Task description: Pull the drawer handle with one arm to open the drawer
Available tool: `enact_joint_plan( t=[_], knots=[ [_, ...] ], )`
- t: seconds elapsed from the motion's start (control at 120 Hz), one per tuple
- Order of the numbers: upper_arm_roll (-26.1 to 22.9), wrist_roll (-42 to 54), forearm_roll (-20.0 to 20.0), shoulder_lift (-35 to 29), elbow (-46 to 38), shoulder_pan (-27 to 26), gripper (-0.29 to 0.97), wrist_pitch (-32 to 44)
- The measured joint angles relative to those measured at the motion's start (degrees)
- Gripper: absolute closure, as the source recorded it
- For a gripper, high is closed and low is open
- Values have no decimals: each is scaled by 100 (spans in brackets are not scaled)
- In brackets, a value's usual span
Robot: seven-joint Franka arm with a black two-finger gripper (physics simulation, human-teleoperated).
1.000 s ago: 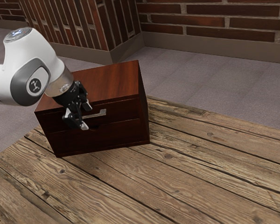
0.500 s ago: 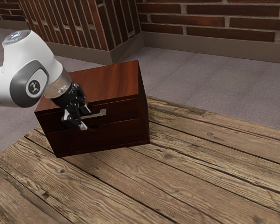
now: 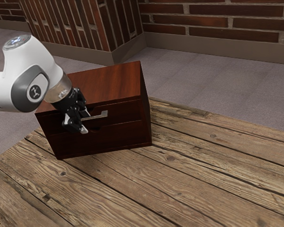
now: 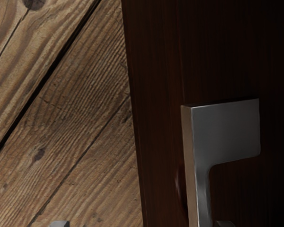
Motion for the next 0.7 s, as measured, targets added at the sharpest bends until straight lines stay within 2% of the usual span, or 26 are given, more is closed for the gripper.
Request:
enact_joint_plan(
  t=[0.158, 0.442, 0.7],
  knots=[
    [2, 7, -3, -5, -56, -2, 37, 46],
    [-10, 21, -14, -37, -145, -3, 55, 141],
    [-22, 26, -16, -59, -182, -19, 64, 164]
  ],
)
